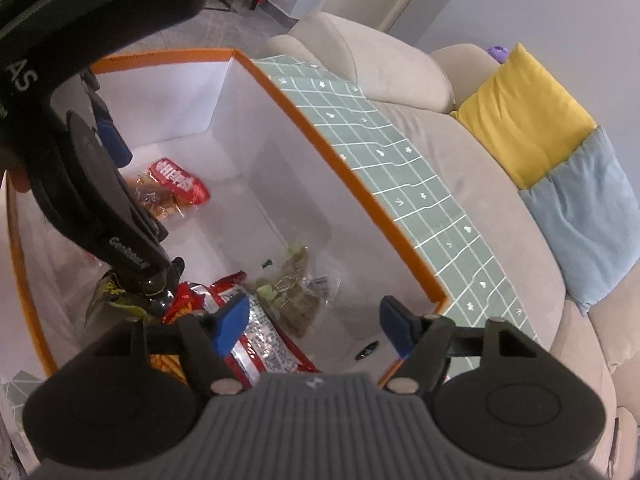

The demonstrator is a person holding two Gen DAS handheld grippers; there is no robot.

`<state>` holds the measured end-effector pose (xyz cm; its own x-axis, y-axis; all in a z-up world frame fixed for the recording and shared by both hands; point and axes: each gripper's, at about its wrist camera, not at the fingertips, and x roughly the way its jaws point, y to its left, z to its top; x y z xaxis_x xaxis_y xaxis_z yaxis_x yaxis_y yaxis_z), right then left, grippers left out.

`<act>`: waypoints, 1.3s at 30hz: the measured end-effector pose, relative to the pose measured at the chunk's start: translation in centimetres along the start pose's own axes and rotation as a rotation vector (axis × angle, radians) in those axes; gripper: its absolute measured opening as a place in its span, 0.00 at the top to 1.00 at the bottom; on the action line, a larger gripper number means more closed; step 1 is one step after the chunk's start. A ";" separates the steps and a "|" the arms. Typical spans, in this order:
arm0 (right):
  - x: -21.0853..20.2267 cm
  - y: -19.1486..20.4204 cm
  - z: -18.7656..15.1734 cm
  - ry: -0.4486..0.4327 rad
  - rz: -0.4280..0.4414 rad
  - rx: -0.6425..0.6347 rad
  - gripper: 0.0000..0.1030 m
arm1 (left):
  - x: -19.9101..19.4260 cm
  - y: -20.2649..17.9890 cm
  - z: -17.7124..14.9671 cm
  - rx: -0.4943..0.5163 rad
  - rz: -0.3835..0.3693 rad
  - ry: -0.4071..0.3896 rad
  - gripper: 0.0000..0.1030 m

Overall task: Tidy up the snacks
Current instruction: 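Open both grippers to drop the packets into the orange box, then move both tools back over the remaining snack packets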

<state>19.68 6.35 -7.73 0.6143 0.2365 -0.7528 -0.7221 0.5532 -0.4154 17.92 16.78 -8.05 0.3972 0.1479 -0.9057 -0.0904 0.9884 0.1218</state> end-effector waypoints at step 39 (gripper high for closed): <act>-9.2 -12.2 -22.0 0.045 -0.147 0.528 0.17 | -9.2 -20.3 -2.6 0.312 -0.280 -0.331 0.21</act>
<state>15.87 -20.16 -6.98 0.6741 0.0986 -0.7320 -0.3645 0.9064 -0.2135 13.74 -4.72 -3.27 0.6387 -0.1701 -0.7504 0.3160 0.9472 0.0543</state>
